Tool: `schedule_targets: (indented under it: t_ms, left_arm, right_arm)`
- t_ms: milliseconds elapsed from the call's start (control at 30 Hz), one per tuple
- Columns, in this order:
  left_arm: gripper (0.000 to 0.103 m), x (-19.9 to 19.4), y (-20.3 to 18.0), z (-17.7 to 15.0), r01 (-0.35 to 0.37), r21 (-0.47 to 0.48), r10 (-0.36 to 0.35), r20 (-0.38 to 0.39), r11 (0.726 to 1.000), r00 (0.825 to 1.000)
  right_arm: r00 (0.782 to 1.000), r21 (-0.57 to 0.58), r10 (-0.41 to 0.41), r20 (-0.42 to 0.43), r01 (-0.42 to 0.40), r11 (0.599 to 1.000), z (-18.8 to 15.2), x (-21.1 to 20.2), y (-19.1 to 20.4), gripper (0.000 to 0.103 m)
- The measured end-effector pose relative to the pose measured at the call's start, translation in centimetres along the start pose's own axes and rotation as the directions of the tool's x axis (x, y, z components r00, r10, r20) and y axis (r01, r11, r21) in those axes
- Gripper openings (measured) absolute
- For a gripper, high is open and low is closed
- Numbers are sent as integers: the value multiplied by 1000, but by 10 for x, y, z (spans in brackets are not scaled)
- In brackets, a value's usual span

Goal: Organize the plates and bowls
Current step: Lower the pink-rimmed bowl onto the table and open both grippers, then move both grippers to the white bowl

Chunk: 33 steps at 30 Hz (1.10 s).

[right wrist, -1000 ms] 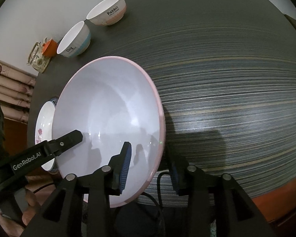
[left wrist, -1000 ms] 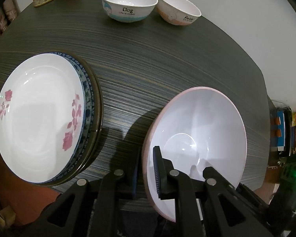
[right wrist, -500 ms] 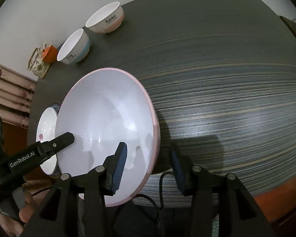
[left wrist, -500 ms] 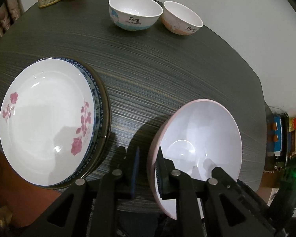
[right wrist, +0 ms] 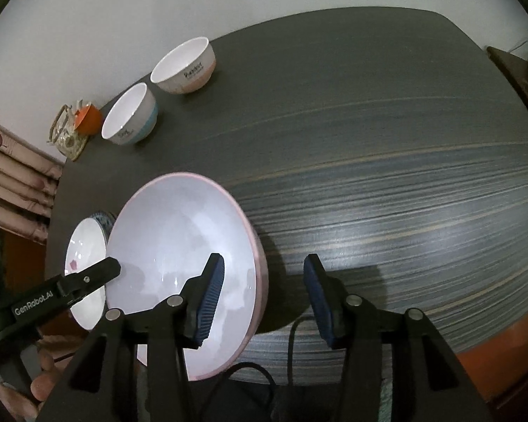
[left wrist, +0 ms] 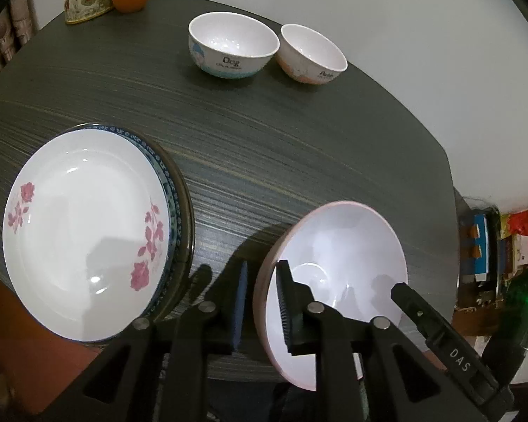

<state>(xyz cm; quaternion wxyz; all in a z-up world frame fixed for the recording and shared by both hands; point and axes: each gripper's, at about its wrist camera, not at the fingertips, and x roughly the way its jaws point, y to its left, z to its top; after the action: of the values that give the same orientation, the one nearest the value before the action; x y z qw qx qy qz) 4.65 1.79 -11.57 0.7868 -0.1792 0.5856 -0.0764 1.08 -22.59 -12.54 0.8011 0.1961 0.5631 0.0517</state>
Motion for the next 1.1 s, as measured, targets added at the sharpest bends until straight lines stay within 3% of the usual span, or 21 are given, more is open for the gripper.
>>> schedule_targets:
  t_ms: [300, 467, 667, 833, 967, 1100]
  left_arm:
    - [21, -23, 12, 15, 31, -30, -29, 58, 999, 998]
    - [22, -34, 22, 34, -9, -48, 14, 100, 999, 995]
    - [22, -43, 39, 59, -77, -78, 87, 137, 994, 987]
    - [24, -40, 54, 82, -134, -92, 146, 143, 987, 979]
    - [24, -31, 65, 104, -146, -109, 159, 132, 983, 978]
    - [24, -19, 75, 133, -111, -133, 129, 130, 985, 983]
  right_arm:
    - [998, -48, 1, 55, 1, 999, 18, -13, 13, 45]
    - [996, -120, 27, 82, -17, 993, 33, -21, 34, 45]
    - [990, -220, 132, 56, -116, 969, 56, -22, 69, 46]
    - [990, -294, 123, 67, -98, 951, 78, -17, 99, 46]
    - [991, -312, 131, 33, -114, 943, 97, -2, 119, 46]
    - [991, -310, 131, 0, -125, 943, 110, 18, 134, 46]
